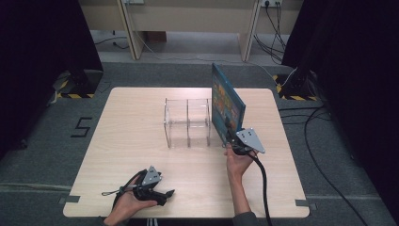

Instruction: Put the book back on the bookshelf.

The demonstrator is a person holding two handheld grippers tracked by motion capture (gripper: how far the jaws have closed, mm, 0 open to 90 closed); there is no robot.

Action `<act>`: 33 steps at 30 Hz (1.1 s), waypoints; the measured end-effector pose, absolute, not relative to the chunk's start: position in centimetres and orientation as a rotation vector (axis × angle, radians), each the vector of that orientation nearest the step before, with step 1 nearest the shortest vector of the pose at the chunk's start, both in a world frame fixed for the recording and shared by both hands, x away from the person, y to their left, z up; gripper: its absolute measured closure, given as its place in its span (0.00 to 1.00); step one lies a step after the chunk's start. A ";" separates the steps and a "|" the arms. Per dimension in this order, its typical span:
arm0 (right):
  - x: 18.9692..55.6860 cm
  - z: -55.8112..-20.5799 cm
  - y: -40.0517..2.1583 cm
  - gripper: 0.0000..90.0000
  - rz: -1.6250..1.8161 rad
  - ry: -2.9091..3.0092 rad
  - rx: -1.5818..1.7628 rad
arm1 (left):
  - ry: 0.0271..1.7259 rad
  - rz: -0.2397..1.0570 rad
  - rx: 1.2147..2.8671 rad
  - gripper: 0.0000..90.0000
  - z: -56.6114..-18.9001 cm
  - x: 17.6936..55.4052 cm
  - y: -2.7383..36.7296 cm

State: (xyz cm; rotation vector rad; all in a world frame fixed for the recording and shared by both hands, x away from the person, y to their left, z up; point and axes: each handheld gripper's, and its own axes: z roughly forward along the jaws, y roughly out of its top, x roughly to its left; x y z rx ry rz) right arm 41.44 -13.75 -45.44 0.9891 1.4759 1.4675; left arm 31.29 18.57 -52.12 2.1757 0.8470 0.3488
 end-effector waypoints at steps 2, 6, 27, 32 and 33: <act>41.4 -45.6 -13.9 0.92 1.473 1.469 0.997 | 0.847 0.349 2.175 0.16 -52.1 31.3 18.6; 41.1 -46.2 -14.7 0.92 1.488 1.465 1.023 | 0.847 0.349 2.175 0.16 -52.1 31.3 18.6; 40.8 -45.9 -15.9 0.85 1.459 1.510 1.011 | 0.845 0.349 2.172 0.16 -52.2 31.2 18.6; 40.7 -45.9 -16.2 0.80 1.448 1.529 1.004 | 0.843 0.350 2.169 0.15 -52.2 31.2 18.5; 40.7 -45.9 -16.2 0.80 1.448 1.529 1.004 | 0.843 0.350 2.169 0.15 -52.2 31.2 18.5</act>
